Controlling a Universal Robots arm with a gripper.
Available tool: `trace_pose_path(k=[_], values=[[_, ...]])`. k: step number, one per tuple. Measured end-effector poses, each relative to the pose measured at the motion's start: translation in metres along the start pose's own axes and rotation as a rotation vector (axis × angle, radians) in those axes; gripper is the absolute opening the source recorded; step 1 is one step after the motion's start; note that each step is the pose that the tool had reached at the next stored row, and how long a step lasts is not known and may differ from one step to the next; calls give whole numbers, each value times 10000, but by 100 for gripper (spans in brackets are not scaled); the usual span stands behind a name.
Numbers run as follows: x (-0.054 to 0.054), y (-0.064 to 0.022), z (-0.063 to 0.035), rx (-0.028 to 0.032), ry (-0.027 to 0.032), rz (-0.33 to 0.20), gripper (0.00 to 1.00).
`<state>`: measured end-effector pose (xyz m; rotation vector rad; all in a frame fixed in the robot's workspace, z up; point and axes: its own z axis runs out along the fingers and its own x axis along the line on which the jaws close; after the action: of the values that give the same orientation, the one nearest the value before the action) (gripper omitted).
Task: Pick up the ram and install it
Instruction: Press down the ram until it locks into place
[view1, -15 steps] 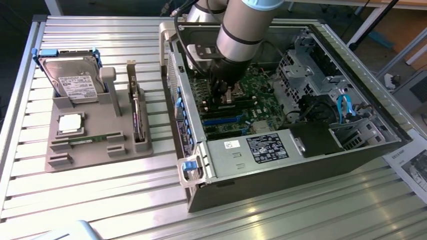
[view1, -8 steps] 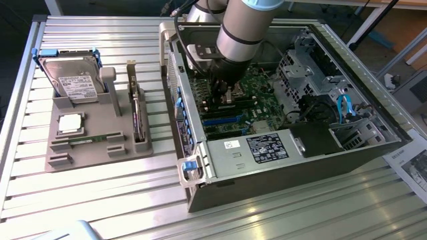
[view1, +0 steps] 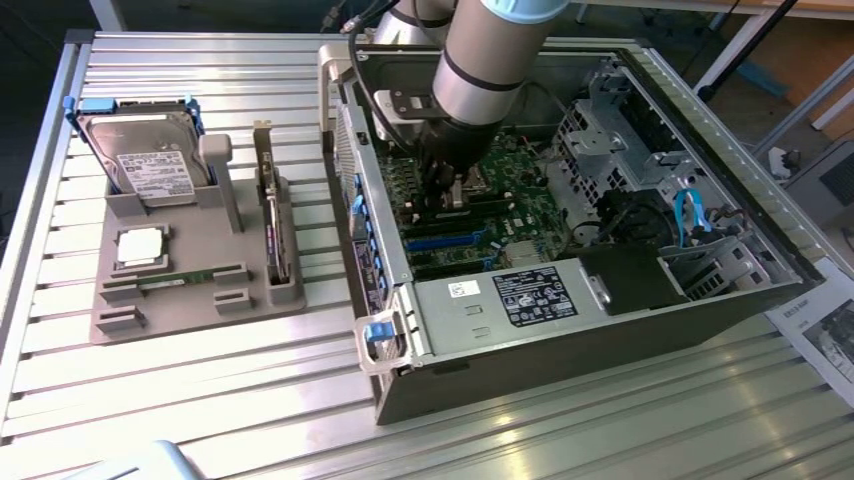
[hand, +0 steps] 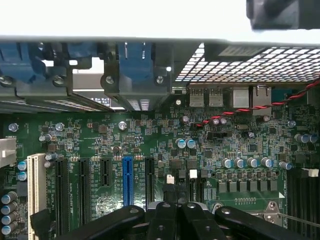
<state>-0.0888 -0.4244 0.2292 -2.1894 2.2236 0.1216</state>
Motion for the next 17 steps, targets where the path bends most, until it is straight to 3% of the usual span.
trace_pose_path(k=[3,9,17], values=[[-3,-1,-18,9,-18,-1,10],[-11,4,-151,0,-6,0,10],[-34,18,-484,-1,-5,0,10]])
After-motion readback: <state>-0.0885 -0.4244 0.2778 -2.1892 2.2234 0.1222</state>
